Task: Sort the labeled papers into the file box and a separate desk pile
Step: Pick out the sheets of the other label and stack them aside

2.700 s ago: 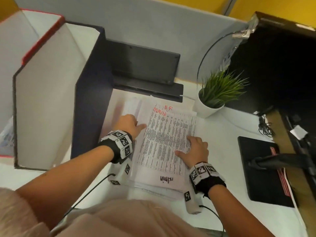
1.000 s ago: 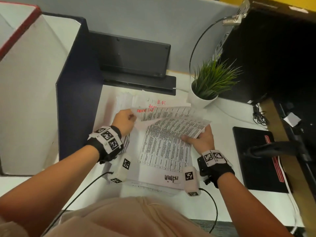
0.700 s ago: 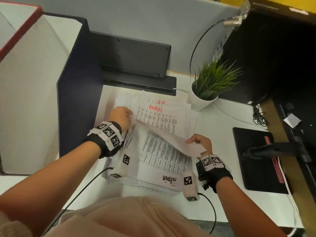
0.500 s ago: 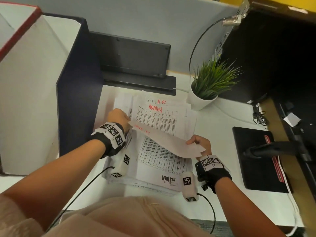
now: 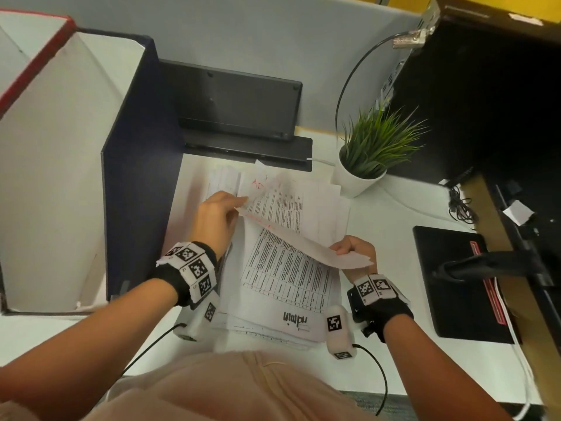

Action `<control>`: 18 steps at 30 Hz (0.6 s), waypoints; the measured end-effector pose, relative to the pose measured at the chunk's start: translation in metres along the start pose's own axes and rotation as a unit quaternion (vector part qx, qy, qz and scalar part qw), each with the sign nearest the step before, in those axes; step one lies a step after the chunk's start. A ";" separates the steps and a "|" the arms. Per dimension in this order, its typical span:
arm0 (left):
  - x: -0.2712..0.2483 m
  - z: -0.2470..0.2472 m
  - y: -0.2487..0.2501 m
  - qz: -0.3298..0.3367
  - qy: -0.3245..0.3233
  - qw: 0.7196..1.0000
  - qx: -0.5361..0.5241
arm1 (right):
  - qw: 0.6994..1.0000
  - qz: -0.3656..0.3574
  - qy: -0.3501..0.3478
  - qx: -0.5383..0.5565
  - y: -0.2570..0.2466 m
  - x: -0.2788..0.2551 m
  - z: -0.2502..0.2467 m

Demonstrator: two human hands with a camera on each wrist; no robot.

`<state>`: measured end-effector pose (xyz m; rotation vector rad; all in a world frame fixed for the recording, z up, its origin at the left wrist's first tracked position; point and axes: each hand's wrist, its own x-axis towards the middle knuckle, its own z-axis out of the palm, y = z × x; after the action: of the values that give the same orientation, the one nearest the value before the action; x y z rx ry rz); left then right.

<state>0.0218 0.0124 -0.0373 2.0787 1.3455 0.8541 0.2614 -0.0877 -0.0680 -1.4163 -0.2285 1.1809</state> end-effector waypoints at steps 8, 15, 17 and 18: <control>0.003 0.001 -0.002 -0.159 -0.102 0.954 -0.231 | 0.952 -0.133 0.020 -0.274 0.001 -0.006 -0.002; 0.015 -0.004 0.001 -0.206 -0.185 0.929 -0.245 | 0.956 -0.088 0.048 -0.275 0.006 -0.008 -0.007; 0.021 -0.005 -0.001 -0.254 -0.147 0.921 -0.255 | 0.960 -0.089 0.023 -0.264 0.004 -0.009 -0.006; 0.025 -0.005 -0.002 -0.289 -0.121 0.915 -0.255 | 0.968 -0.092 0.011 -0.233 0.005 -0.008 -0.006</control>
<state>0.0247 0.0366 -0.0302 1.2392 1.3163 0.5768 0.2599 -0.0985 -0.0694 -1.7704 -0.6400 0.9936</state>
